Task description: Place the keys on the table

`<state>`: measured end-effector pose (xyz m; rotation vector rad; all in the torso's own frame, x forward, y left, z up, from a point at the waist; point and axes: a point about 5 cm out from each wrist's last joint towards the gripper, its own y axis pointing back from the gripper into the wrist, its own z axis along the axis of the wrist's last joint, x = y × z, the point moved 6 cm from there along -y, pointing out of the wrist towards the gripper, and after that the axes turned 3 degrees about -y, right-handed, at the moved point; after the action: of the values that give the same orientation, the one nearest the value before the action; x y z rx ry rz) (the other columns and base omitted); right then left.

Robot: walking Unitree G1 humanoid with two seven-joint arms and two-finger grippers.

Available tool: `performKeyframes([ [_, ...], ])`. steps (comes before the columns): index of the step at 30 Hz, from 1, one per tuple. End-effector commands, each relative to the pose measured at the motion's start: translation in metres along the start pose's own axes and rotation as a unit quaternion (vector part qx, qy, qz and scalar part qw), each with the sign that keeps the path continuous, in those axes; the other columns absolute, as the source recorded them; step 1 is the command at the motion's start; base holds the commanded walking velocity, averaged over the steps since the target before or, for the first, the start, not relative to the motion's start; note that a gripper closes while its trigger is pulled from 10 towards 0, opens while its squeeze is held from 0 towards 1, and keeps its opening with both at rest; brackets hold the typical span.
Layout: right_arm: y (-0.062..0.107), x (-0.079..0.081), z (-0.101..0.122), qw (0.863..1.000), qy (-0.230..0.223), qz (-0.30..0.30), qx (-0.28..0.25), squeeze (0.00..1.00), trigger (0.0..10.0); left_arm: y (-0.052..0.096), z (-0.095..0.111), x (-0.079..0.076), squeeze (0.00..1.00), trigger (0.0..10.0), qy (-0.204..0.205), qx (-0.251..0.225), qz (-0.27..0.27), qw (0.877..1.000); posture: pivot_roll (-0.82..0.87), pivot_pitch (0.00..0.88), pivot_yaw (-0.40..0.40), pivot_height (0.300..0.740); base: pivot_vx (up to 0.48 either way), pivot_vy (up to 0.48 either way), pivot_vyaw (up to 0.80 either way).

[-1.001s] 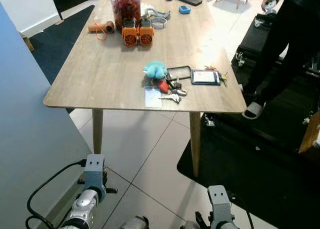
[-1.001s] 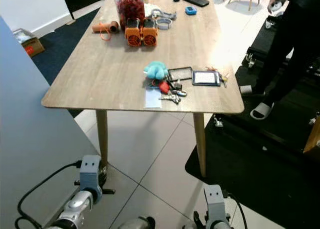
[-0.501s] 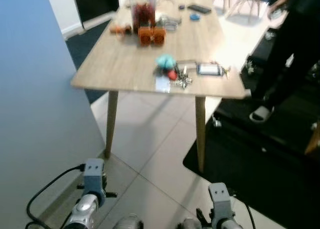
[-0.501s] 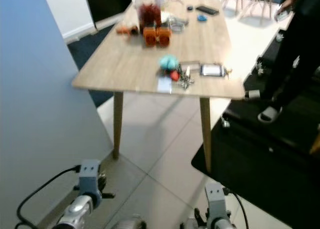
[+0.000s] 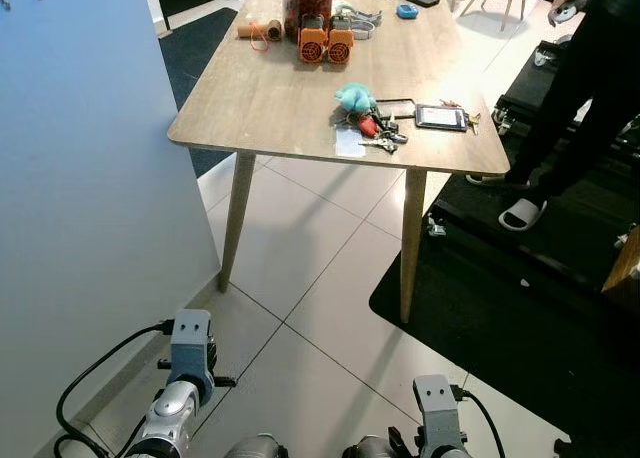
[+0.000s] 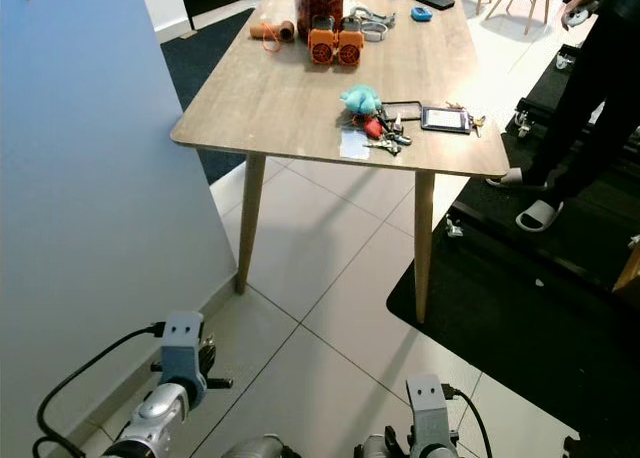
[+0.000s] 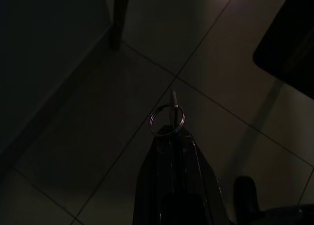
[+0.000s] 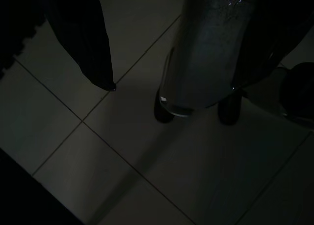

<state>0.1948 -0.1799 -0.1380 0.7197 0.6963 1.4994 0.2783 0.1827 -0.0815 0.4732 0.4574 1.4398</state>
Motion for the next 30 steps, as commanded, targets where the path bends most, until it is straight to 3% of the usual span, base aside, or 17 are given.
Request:
performKeyframes([
  [1, 0.0018, 0.0003, -0.0084, 1.000, 0.008, 0.001, 0.013, 0.00, 10.0, 0.0006, 0.0003, -0.0016, 0.00, 10.0, -0.004, -0.004, -0.006, 1.000, 0.05, 0.097, -0.019, 0.740, 0.000, 0.000, 0.00],
  [26, 0.0025, -0.0020, -0.0092, 1.000, 0.021, 0.003, 0.014, 0.00, 10.0, -0.0002, 0.0029, -0.0054, 0.00, 10.0, -0.015, -0.009, -0.014, 1.000, 0.04, 0.071, -0.023, 0.740, 0.000, 0.000, 0.00],
  [30, 0.0027, -0.0023, -0.0097, 1.000, 0.023, 0.003, 0.015, 0.00, 10.0, -0.0007, 0.0038, -0.0062, 0.00, 10.0, -0.012, -0.010, -0.015, 1.000, 0.04, 0.071, -0.023, 0.740, 0.288, 0.000, 0.00],
])
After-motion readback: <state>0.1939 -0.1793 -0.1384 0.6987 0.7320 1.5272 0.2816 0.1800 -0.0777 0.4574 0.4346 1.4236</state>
